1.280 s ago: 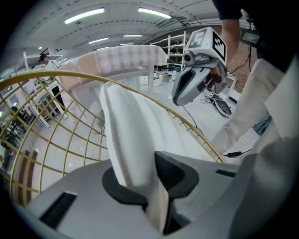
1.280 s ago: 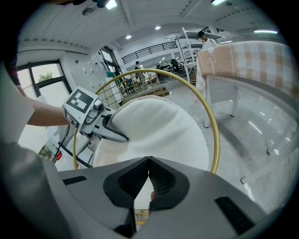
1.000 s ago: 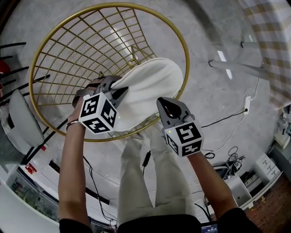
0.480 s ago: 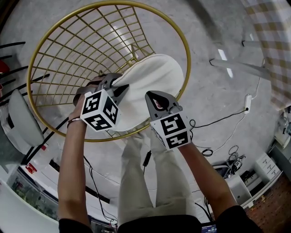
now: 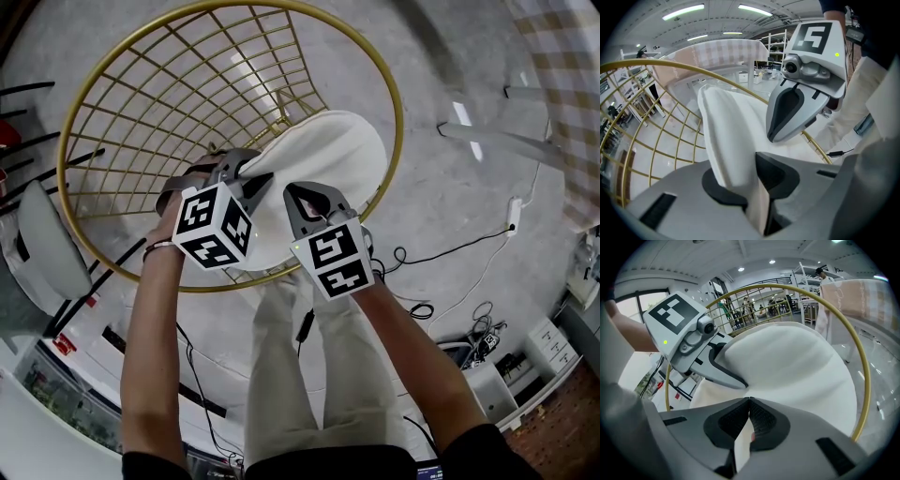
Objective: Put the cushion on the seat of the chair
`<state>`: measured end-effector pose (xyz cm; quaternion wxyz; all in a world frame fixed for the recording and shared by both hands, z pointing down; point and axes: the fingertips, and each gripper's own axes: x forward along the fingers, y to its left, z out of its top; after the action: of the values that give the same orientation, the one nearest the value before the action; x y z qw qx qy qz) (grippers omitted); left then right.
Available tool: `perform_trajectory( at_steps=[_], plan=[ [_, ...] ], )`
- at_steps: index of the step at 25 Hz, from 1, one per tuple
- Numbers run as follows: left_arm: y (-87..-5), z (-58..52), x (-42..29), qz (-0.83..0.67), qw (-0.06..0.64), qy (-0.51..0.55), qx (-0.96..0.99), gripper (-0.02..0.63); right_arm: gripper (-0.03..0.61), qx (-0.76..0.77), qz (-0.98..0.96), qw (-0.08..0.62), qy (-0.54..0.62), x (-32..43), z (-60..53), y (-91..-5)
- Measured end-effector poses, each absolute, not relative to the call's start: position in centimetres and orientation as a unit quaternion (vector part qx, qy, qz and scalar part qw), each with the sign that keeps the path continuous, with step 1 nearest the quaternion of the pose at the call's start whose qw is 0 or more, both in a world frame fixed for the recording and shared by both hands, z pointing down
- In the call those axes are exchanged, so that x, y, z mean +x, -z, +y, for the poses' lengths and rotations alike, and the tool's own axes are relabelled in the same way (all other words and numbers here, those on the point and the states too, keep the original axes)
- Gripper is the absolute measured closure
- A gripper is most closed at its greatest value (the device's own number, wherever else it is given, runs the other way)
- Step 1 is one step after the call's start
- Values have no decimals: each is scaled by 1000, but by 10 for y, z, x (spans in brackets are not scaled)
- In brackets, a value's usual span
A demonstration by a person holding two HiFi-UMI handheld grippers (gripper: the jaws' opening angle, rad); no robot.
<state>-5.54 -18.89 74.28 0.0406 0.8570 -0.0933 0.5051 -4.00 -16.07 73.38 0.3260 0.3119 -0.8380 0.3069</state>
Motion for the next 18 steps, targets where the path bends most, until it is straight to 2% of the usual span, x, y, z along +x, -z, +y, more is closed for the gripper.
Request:
perform_trajectory(
  at_steps=[12,18],
  plan=[
    [-744,-189,-54,-98,30,-513,852,528,560,315,-833,331,-313,-50,-167,-756],
    [-743,-196,-56,-117,33,-516,848,472,560,321,-832,326,-314,-51,-170,-760]
  ],
)
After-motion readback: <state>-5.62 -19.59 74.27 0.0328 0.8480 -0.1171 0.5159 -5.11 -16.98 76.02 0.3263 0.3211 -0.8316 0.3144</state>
